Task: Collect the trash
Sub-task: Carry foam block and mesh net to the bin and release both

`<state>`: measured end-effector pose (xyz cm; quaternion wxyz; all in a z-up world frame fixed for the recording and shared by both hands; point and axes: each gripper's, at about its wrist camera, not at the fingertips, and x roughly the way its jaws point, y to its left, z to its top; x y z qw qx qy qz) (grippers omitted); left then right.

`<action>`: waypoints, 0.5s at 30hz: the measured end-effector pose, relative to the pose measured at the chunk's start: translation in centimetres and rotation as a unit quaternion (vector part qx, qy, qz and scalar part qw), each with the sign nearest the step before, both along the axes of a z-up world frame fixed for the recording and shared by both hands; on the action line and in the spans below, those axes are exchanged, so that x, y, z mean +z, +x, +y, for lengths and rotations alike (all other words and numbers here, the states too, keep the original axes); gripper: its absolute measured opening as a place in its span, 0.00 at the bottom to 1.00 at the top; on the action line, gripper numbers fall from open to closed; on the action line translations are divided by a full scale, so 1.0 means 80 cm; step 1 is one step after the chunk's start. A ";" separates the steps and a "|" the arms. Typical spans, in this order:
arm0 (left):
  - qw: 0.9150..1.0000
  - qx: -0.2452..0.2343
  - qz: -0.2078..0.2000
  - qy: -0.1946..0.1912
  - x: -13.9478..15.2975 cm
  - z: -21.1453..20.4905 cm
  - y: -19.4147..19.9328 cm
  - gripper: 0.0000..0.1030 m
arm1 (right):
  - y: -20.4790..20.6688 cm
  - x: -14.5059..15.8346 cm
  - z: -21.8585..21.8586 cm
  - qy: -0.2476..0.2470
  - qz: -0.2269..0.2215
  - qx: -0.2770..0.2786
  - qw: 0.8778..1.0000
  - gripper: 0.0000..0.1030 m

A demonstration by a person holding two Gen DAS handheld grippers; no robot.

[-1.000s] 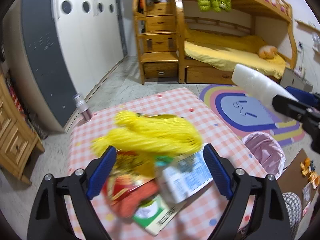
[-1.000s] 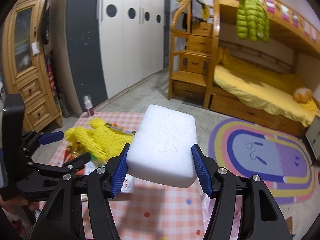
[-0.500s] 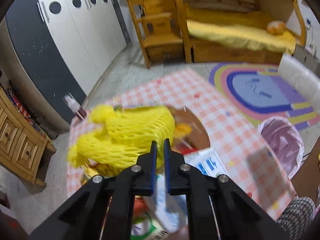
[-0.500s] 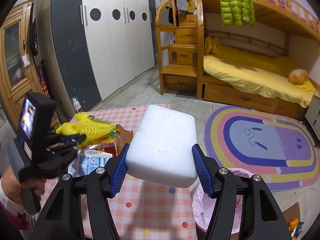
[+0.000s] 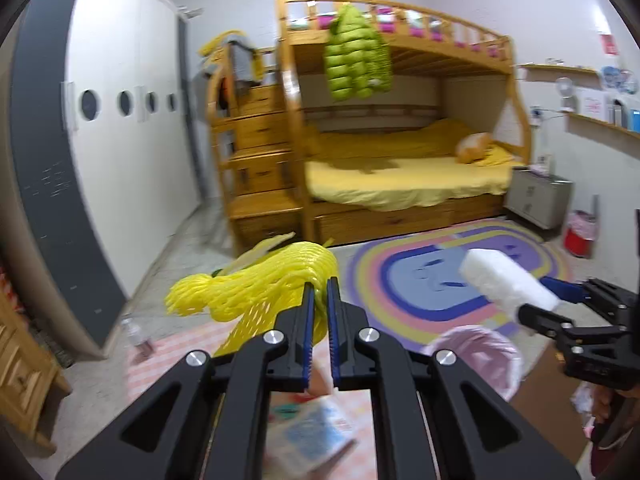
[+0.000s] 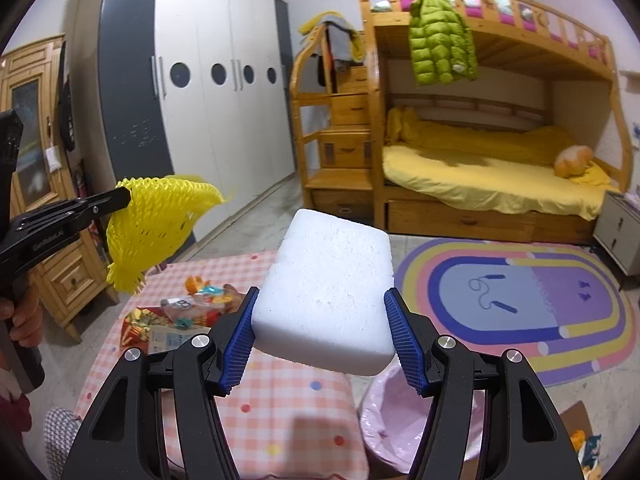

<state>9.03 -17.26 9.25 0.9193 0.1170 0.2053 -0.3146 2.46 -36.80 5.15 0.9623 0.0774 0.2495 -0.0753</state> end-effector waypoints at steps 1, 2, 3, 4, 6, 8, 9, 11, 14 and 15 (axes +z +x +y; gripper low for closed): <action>1.000 -0.016 0.006 -0.004 -0.002 -0.012 -0.007 0.04 | -0.009 -0.001 -0.007 -0.001 0.001 -0.009 1.000 0.60; 1.000 -0.026 0.010 -0.006 -0.002 -0.021 -0.013 0.04 | -0.014 -0.001 -0.012 -0.001 0.003 -0.016 1.000 0.60; 0.999 -0.041 0.015 -0.007 -0.006 -0.035 -0.019 0.04 | -0.025 -0.004 -0.022 -0.002 0.005 -0.028 1.000 0.60; 0.998 -0.057 0.018 -0.006 -0.012 -0.050 -0.026 0.04 | -0.030 -0.006 -0.030 -0.001 0.008 -0.038 0.999 0.60; 0.996 -0.081 0.025 0.002 -0.025 -0.079 -0.039 0.04 | -0.047 -0.017 -0.049 0.003 0.019 -0.062 0.998 0.60; 0.993 -0.111 0.041 0.015 -0.047 -0.113 -0.049 0.04 | -0.059 -0.030 -0.066 0.009 0.034 -0.081 0.996 0.60; 0.991 -0.126 0.050 0.022 -0.060 -0.129 -0.055 0.04 | -0.065 -0.040 -0.076 0.011 0.045 -0.092 0.995 0.61; 0.985 -0.155 0.067 0.034 -0.083 -0.163 -0.062 0.04 | -0.069 -0.055 -0.091 0.012 0.065 -0.109 0.992 0.61; 0.976 -0.191 0.092 0.051 -0.120 -0.210 -0.070 0.04 | -0.076 -0.085 -0.115 0.010 0.101 -0.133 0.986 0.61; 0.974 -0.198 0.099 0.054 -0.128 -0.218 -0.070 0.04 | -0.077 -0.093 -0.120 0.010 0.109 -0.139 0.984 0.61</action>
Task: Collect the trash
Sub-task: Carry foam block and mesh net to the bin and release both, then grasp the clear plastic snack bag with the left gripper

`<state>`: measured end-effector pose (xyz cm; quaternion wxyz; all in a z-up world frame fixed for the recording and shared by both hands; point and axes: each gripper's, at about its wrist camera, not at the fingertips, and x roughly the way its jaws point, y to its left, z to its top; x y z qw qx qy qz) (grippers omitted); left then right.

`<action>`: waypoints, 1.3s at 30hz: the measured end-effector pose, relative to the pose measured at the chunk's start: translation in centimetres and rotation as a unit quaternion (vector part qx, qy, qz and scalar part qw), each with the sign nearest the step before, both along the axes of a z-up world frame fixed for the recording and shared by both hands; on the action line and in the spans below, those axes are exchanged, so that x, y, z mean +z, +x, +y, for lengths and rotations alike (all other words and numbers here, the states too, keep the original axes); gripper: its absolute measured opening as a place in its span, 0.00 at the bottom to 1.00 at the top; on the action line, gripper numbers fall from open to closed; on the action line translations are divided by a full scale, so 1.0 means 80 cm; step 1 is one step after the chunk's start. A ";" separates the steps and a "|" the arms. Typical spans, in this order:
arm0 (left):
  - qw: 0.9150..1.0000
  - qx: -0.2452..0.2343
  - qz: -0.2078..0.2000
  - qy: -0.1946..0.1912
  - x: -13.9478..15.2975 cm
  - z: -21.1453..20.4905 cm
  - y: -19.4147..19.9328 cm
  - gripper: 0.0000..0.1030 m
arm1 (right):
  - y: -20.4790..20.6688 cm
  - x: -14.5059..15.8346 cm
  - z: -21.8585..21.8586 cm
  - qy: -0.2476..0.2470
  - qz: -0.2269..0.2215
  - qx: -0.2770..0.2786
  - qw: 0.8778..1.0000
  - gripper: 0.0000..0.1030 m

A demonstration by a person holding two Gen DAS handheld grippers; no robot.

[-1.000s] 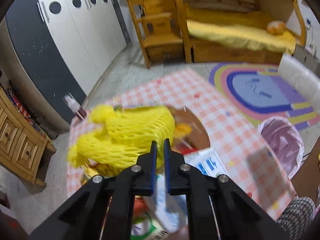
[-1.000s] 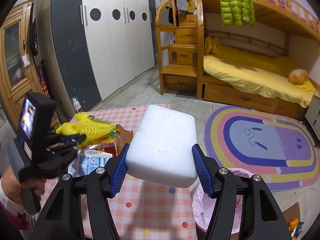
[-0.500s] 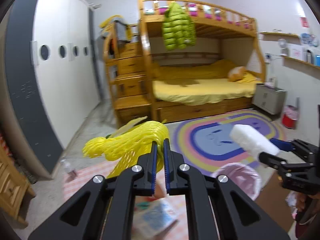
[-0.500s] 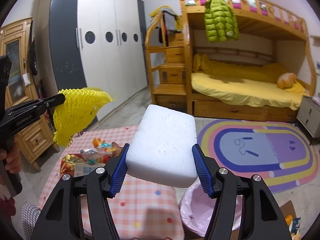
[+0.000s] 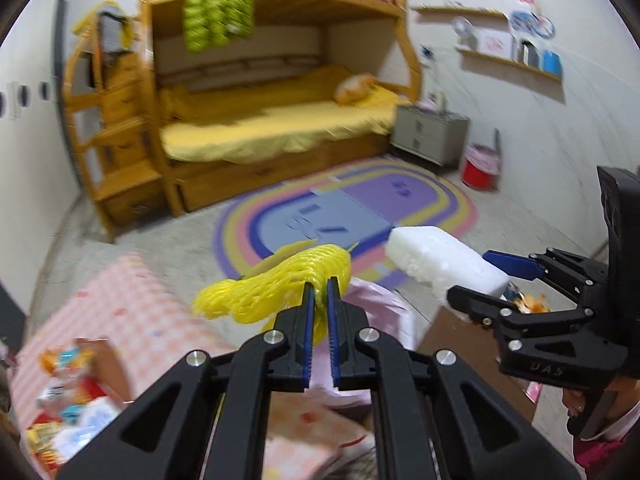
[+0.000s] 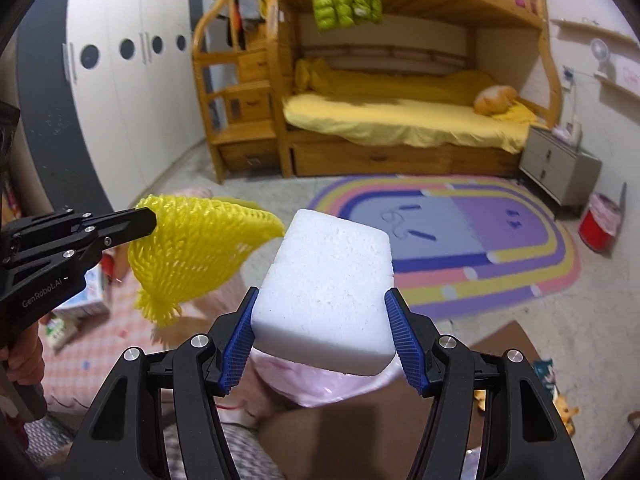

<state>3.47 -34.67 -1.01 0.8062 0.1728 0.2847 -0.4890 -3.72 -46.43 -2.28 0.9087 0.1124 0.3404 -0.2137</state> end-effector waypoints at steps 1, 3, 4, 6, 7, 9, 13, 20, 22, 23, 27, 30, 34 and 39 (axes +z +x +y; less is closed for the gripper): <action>1.000 -0.007 0.008 0.004 -0.010 -0.008 0.001 0.04 | -0.002 -0.008 -0.008 0.003 0.007 -0.006 1.000 0.61; 0.999 -0.019 0.025 0.013 -0.032 -0.029 0.004 0.04 | -0.002 -0.022 -0.022 0.012 0.019 -0.014 1.000 0.61; 0.999 -0.024 0.031 0.017 -0.040 -0.035 0.006 0.05 | -0.001 -0.031 -0.030 0.016 0.026 -0.017 0.999 0.61; 0.998 -0.033 0.039 0.026 -0.057 -0.053 0.011 0.05 | 0.002 -0.046 -0.040 0.022 0.039 -0.021 0.999 0.61; 0.998 -0.036 0.043 0.030 -0.063 -0.061 0.014 0.05 | 0.005 -0.054 -0.046 0.026 0.044 -0.022 0.998 0.62; 0.997 -0.040 0.059 0.033 -0.076 -0.072 0.023 0.05 | 0.012 -0.070 -0.057 0.036 0.056 -0.023 0.998 0.62; 0.996 -0.035 0.078 0.036 -0.091 -0.081 0.039 0.22 | 0.027 -0.098 -0.064 0.048 0.073 -0.020 0.996 0.62; 0.996 0.011 0.088 0.029 -0.093 -0.065 0.069 0.64 | 0.072 -0.144 -0.075 0.060 0.095 -0.008 0.994 0.85; 0.995 0.035 0.092 0.026 -0.090 -0.053 0.080 0.68 | 0.076 -0.147 -0.074 0.056 0.108 -0.016 0.992 0.85; 0.994 0.043 0.092 0.024 -0.087 -0.049 0.083 0.68 | 0.075 -0.144 -0.070 0.055 0.107 -0.017 0.993 0.85; 0.994 0.081 0.073 0.018 -0.072 -0.019 0.089 0.70 | 0.057 -0.119 -0.058 0.043 0.089 -0.018 0.995 0.85; 0.992 0.099 0.072 0.012 -0.060 0.005 0.087 0.70 | 0.043 -0.096 -0.050 0.037 0.078 -0.019 0.996 0.85; 0.990 0.118 0.076 0.000 -0.043 0.045 0.078 0.71 | 0.027 -0.060 -0.019 0.026 0.055 -0.008 0.998 0.85; 0.987 0.149 0.062 0.001 -0.027 0.103 0.061 0.76 | 0.025 -0.021 0.031 0.023 0.031 0.034 0.999 0.85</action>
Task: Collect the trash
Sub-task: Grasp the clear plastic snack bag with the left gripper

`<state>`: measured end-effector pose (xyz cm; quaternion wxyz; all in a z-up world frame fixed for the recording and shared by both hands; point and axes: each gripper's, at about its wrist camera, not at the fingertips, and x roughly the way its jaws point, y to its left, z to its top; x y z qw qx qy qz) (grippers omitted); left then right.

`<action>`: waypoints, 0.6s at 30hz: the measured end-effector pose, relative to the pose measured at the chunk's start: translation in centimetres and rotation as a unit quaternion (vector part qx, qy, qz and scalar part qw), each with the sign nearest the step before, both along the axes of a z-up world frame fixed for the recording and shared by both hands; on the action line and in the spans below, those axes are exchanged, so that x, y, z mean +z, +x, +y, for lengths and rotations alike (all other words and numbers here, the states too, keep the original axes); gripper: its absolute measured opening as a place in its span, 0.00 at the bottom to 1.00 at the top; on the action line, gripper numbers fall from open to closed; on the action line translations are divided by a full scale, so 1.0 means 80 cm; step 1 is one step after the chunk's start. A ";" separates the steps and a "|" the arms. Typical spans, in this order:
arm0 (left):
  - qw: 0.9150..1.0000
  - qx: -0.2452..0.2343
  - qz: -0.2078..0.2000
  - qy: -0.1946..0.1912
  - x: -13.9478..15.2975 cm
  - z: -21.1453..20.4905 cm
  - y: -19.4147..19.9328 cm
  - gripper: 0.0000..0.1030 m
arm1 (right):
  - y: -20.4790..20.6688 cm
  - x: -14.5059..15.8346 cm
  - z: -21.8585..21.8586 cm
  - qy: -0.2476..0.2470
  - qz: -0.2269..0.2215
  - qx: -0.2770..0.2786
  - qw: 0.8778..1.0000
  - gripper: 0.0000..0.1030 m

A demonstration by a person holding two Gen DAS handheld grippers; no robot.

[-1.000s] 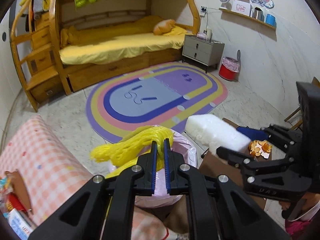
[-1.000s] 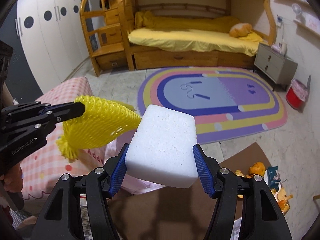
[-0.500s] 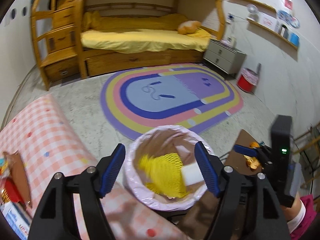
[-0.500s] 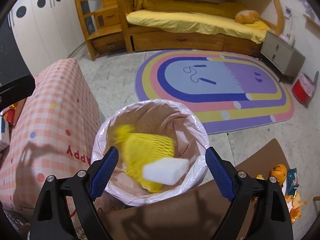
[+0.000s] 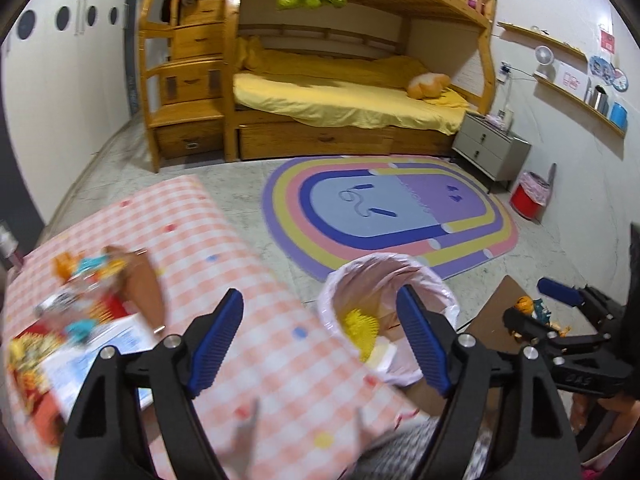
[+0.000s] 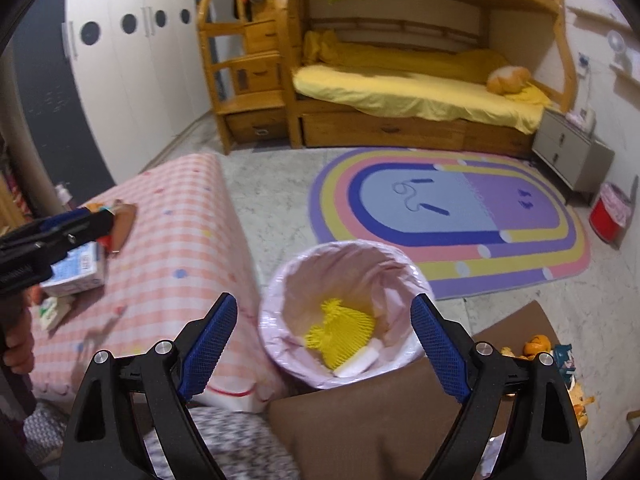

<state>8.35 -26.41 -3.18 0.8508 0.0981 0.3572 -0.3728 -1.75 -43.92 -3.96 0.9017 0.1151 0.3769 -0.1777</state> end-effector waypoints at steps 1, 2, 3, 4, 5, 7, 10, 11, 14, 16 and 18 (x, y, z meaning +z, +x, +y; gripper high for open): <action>1.000 0.010 -0.004 0.003 0.002 0.011 -0.003 0.77 | 0.001 0.007 0.014 -0.001 -0.004 0.013 1.000 0.85; 1.000 0.025 -0.009 0.007 0.005 0.031 -0.007 0.78 | 0.003 0.012 0.024 -0.002 -0.007 0.023 1.000 0.83; 0.999 0.035 -0.010 0.009 0.006 0.042 -0.009 0.79 | 0.008 0.019 0.041 -0.005 -0.009 0.039 0.999 0.76; 0.999 0.051 -0.009 0.012 0.008 0.061 -0.011 0.79 | 0.012 0.023 0.053 -0.007 -0.010 0.048 0.999 0.69; 0.998 0.060 -0.008 0.012 0.008 0.075 -0.012 0.80 | 0.016 0.026 0.063 -0.005 -0.012 0.058 0.998 0.64; 0.996 0.085 -0.005 0.012 0.009 0.107 -0.012 0.81 | 0.024 0.032 0.085 0.004 -0.015 0.085 0.996 0.52; 0.991 0.131 -0.014 0.022 0.011 0.157 -0.009 0.81 | 0.040 0.037 0.119 0.000 -0.014 0.117 0.993 0.37; 0.988 0.151 -0.017 0.025 0.011 0.178 -0.007 0.81 | 0.048 0.038 0.131 0.002 -0.014 0.131 0.991 0.36; 0.982 0.188 -0.011 0.024 0.010 0.221 0.003 0.81 | 0.066 0.038 0.158 0.006 -0.014 0.154 0.988 0.36; 0.977 0.210 -0.010 0.025 0.008 0.246 0.010 0.81 | 0.081 0.041 0.175 0.002 -0.015 0.170 0.985 0.37; 0.974 0.224 -0.009 0.024 0.007 0.263 0.020 0.81 | 0.097 0.043 0.188 -0.003 -0.015 0.178 0.984 0.40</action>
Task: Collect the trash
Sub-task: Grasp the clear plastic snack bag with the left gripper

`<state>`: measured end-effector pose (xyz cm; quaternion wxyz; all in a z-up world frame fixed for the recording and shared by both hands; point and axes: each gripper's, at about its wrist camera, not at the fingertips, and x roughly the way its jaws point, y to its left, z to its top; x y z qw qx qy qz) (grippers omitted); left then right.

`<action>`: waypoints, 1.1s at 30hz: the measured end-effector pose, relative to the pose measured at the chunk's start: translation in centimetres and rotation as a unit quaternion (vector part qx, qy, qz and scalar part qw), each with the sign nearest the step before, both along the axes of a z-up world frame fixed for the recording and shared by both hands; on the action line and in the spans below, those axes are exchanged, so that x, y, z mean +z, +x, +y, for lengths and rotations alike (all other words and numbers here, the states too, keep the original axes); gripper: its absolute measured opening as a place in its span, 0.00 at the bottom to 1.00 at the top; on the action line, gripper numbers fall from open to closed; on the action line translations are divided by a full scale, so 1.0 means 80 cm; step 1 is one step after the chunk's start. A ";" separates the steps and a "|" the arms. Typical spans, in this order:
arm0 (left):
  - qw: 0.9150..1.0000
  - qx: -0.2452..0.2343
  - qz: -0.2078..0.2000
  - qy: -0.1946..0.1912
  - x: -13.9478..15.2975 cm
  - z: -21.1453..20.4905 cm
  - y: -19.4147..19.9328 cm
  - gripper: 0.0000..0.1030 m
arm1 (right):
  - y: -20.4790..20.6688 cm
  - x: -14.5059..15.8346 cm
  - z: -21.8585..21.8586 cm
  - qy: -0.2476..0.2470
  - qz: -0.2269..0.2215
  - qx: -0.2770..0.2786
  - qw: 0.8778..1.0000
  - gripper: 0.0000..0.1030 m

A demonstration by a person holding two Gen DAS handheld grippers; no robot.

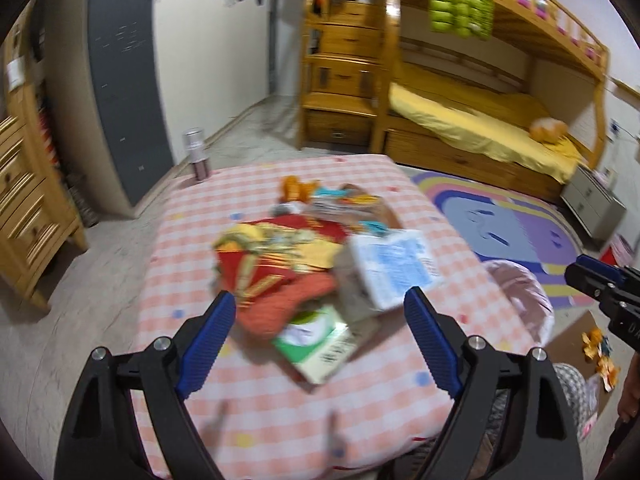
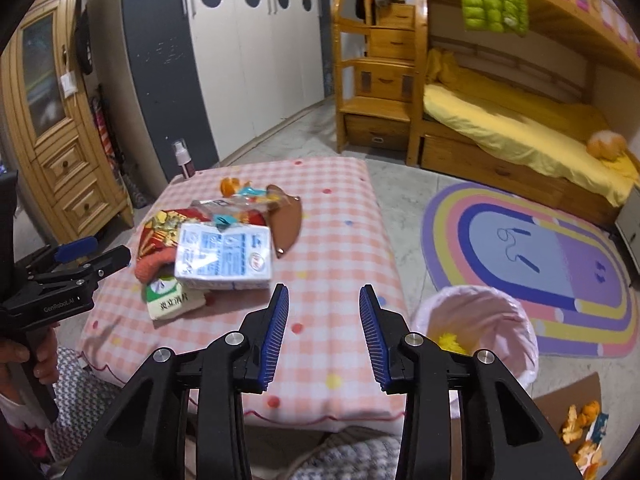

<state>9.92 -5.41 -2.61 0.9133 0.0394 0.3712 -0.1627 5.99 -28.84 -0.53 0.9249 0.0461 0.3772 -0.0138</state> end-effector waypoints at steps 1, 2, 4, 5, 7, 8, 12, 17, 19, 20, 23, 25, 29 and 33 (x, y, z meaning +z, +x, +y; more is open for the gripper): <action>1.000 0.005 0.000 -0.003 0.002 0.007 0.009 0.82 | 0.007 0.000 0.005 -0.002 0.001 0.001 1.000 0.44; 1.000 0.006 0.000 -0.003 0.002 0.009 0.012 0.83 | 0.016 0.000 0.009 -0.006 0.001 0.003 1.000 0.50; 1.000 0.008 -0.006 -0.001 0.004 0.012 0.022 0.90 | 0.022 -0.001 0.015 -0.012 0.001 0.006 1.000 0.56; 1.000 0.005 -0.008 0.000 0.005 0.010 0.029 0.91 | 0.026 -0.001 0.017 -0.015 0.002 0.007 1.000 0.58; 1.000 -0.002 -0.011 -0.002 0.006 0.003 0.041 0.92 | 0.034 -0.003 0.019 -0.019 0.003 0.008 1.000 0.60; 1.000 -0.004 -0.010 -0.005 0.007 -0.002 0.053 0.92 | 0.038 -0.003 0.019 -0.021 0.004 0.007 1.000 0.61; 1.000 -0.023 0.007 -0.013 0.000 -0.024 0.081 0.88 | 0.057 -0.009 0.013 -0.024 0.008 0.003 1.000 0.61; 0.999 -0.051 0.018 0.007 -0.012 -0.062 0.110 0.85 | 0.071 -0.018 0.003 -0.023 0.015 -0.005 1.000 0.61; 0.997 -0.065 0.025 0.017 -0.019 -0.081 0.118 0.88 | 0.076 -0.022 -0.006 -0.019 0.018 -0.011 1.000 0.61; 0.997 -0.072 0.029 0.023 -0.023 -0.091 0.123 0.89 | 0.077 -0.024 -0.008 -0.017 0.019 -0.013 1.000 0.61; 0.994 -0.086 0.049 0.035 -0.036 -0.118 0.142 0.89 | 0.083 -0.031 -0.018 -0.013 0.023 -0.018 1.000 0.61; 0.993 -0.096 0.058 0.047 -0.045 -0.131 0.151 0.89 | 0.087 -0.035 -0.025 -0.009 0.026 -0.020 0.999 0.62; 0.985 -0.110 0.092 0.093 -0.067 -0.156 0.171 0.88 | 0.095 -0.044 -0.036 0.000 0.033 -0.021 0.999 0.62; 0.982 -0.101 0.109 0.120 -0.084 -0.159 0.182 0.76 | 0.099 -0.052 -0.040 0.008 0.034 -0.021 0.999 0.62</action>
